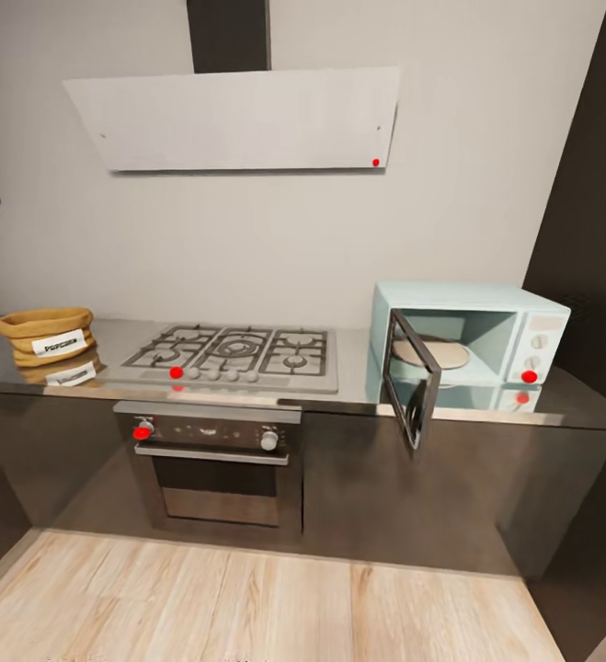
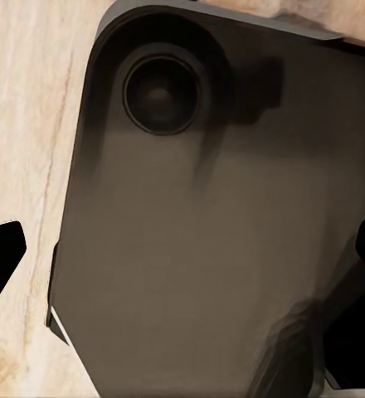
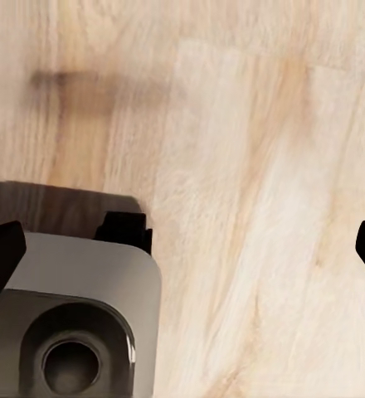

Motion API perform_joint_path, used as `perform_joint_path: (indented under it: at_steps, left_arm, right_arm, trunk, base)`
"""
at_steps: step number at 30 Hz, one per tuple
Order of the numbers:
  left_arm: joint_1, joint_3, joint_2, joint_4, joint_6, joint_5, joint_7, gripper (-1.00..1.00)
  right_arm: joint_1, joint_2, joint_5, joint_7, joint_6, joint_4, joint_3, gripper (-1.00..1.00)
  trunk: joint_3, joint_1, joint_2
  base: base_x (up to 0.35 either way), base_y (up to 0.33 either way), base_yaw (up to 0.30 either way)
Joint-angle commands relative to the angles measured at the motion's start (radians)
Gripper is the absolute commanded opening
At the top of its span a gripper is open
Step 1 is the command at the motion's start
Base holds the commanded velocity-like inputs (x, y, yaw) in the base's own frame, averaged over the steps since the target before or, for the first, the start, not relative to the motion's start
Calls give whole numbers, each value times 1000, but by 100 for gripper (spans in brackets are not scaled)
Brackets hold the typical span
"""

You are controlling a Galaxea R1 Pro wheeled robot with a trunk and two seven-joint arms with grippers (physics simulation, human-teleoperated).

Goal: In the kitchen, take the popcorn bag from the countertop, put it into the microwave, and heat it until the popcorn is cooked so the cooked popcorn ends up inside the bag.

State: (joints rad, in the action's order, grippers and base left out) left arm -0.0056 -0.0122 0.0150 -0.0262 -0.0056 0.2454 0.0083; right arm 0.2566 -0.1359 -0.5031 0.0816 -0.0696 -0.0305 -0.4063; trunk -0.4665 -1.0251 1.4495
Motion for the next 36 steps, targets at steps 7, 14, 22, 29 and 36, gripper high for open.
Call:
perform_joint_path:
  at_steps: [7,14,22,29,36]
  left_arm:
    - [0,-1,0,0,-1,5,1,100]
    - [-1,-2,0,0,-1,7,1,100]
    - [0,0,-3,0,-1,100,2,100]
    - [-1,0,-3,0,-1,104,1,100]
    - [0,0,-3,-1,-2,104,1,100]
  right_arm:
    - [-18,28,-95,9,10,-3,-8,100]
    - [-37,33,-144,8,9,-3,-8,100]
    - [-37,33,-143,4,1,-3,-9,100]
    - [-37,34,-143,4,0,-3,-8,100]
    - [-37,35,-141,3,-2,-3,-9,100]
  trunk:
    - [-2,0,1]
    - [-4,0,1]
    - [-8,0,1]
    - [-10,0,1]
    - [-13,0,1]
  base:
    - [0,0,280]
    - [0,0,282]
    - [0,0,282]
    - [0,0,281]
    - [0,0,281]
